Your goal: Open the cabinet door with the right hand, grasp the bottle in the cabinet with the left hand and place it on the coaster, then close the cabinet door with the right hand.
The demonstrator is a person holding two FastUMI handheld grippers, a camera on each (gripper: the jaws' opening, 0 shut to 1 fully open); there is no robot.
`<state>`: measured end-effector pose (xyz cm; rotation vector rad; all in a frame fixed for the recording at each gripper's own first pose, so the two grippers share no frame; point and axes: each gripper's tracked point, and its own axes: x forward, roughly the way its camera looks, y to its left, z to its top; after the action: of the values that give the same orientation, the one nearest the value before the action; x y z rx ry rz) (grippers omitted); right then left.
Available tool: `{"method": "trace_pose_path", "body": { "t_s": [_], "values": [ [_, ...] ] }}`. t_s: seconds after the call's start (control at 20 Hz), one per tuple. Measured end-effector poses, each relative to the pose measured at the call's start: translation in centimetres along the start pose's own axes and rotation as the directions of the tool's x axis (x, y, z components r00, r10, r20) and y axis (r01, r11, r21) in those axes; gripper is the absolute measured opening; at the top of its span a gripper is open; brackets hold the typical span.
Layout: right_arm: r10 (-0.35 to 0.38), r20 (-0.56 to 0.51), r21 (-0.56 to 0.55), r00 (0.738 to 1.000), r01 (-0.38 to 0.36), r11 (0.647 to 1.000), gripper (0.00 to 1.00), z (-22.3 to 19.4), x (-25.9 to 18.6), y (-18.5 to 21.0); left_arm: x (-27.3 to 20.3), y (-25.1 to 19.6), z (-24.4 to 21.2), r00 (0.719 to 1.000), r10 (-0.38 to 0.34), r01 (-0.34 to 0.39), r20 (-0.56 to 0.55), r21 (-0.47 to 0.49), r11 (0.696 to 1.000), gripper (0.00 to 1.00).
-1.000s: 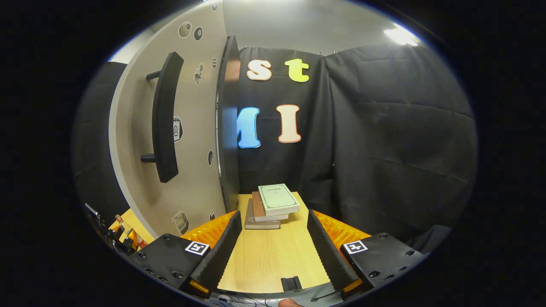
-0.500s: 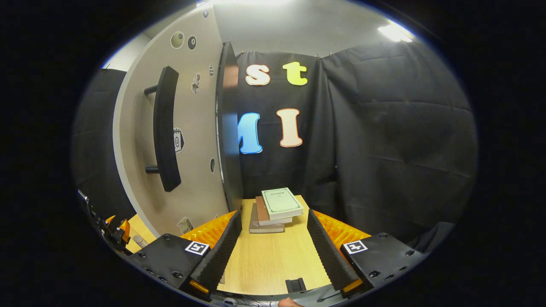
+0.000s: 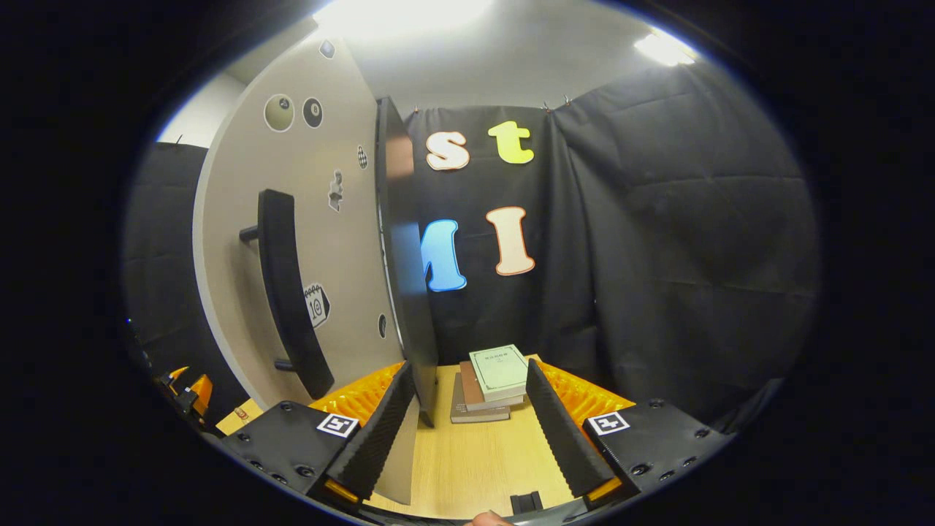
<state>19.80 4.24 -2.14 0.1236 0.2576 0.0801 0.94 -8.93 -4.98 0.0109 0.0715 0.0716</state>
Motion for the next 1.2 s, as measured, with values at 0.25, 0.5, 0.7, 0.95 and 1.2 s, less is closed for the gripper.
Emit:
{"method": "trace_pose_path", "body": {
  "t_s": [0.25,0.5,0.7,0.95,1.2],
  "values": [
    [0.045,0.042,-0.031,0.998,-0.044,0.999,0.98,2.6,-0.2,2.7,-0.3,2.0,2.0,1.000,0.013,-0.013,-0.018,-0.038,0.999,0.76],
    [0.000,0.058,-0.141,0.998,0.008,0.990,0.91,3.6,-0.6,3.9,1.0,5.6,2.5,0.999,0.047,-0.047,-0.016,0.004,0.999,0.76],
    [-0.022,0.042,-0.121,0.999,0.027,0.992,0.91,2.9,-1.3,6.0,2.3,8.0,2.0,0.999,0.048,-0.048,-0.022,-0.030,0.998,0.79],
    [-0.040,0.038,-0.132,0.998,0.045,0.990,0.91,2.8,-1.7,8.8,3.6,10.2,1.1,0.999,0.031,-0.032,-0.033,-0.036,0.999,0.77],
    [-0.026,0.029,-0.137,0.999,0.030,0.990,0.91,2.5,-1.6,12.4,4.7,12.4,0.7,0.999,0.024,-0.025,-0.032,-0.035,0.999,0.77]
  ]
}}
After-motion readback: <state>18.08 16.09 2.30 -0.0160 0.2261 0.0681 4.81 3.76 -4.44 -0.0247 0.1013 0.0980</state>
